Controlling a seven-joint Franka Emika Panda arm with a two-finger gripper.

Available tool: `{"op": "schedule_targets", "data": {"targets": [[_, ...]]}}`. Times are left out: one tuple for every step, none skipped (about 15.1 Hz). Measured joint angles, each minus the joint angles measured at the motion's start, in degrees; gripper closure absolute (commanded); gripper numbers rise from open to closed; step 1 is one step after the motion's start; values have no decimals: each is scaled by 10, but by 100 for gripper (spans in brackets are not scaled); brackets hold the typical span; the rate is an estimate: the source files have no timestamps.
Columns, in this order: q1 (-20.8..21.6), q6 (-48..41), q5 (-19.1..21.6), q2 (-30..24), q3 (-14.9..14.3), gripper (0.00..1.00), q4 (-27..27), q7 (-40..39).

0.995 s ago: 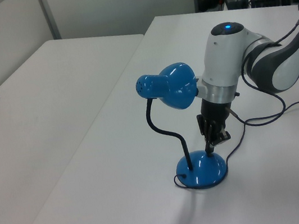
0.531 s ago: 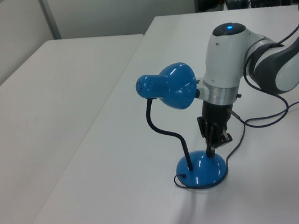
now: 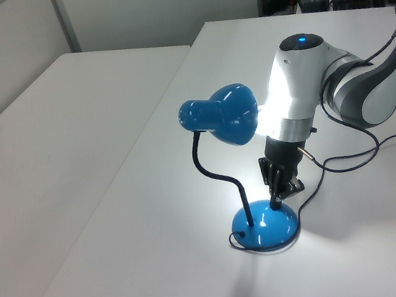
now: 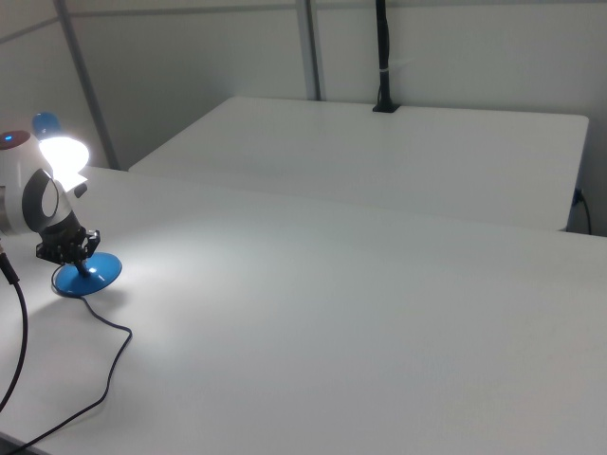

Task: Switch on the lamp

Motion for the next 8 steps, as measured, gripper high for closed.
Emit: {"op": "schedule_targets", "data": {"targets": [[0, 3, 0, 1, 0, 100, 0, 0], [0, 4, 0, 1, 0, 100, 0, 0], [0, 5, 0, 1, 0, 100, 0, 0], [-1, 5, 0, 1, 0, 100, 0, 0], [-2, 5, 0, 1, 0, 100, 0, 0], [-5, 0, 0, 0, 0, 100, 1, 0], [-8, -17, 0, -4, 0, 100, 2, 1], [-12, -56, 0, -12, 0, 100, 6, 7]]}}
